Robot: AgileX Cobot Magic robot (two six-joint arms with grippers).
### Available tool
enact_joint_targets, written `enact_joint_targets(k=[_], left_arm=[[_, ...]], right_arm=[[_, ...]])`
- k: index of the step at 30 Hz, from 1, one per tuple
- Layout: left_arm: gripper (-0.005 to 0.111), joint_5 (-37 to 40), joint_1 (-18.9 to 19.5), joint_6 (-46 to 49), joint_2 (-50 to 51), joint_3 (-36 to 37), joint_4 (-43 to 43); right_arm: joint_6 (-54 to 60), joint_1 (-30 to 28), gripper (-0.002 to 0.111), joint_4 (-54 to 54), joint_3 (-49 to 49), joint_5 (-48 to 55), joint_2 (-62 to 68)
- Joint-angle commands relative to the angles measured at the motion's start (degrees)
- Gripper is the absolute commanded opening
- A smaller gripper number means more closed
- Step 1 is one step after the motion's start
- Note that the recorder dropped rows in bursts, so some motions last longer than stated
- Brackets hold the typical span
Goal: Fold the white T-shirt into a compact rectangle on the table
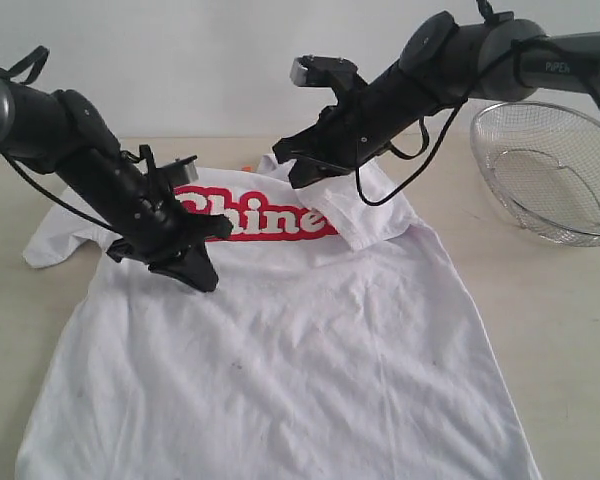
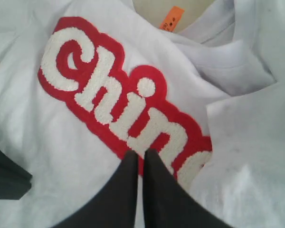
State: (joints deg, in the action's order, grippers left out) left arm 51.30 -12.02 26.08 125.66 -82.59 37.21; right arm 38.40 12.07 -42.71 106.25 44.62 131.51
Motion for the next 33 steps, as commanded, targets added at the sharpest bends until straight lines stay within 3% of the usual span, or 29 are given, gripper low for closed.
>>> enact_joint_targets(k=[1, 7, 11, 17, 22, 33], left_arm=[[0.005, -8.1, 2.0, -1.1, -6.0, -2.6, 0.7], [0.005, -11.5, 7.5, -1.9, -2.6, -15.0, -2.3], [0.005, -8.9, 10.8, -1.9, 5.1, -24.3, -2.3], [0.005, -1.6, 11.6, -1.0, 16.7, -38.7, -6.8], [0.005, -0.9, 11.3, -3.6, 17.6, -40.4, -16.5], [0.005, 6.8, 11.3, -2.5, 18.7, -40.4, -12.6]], right_arm=[[-0.1, -0.2, 0.000, 1.5, 0.1, 4.3, -0.4], [1.1, 2.5, 0.000, -0.6, -5.9, 6.1, -0.4], [1.9, 5.9, 0.000, -0.2, -9.7, 4.7, -0.4], [-1.1, 7.6, 0.000, 2.2, -10.3, 4.7, 0.6], [-1.2, 7.8, 0.000, 2.1, -10.3, 4.9, 0.5], [-1.4, 7.9, 0.000, 1.9, -10.3, 4.8, 0.5]])
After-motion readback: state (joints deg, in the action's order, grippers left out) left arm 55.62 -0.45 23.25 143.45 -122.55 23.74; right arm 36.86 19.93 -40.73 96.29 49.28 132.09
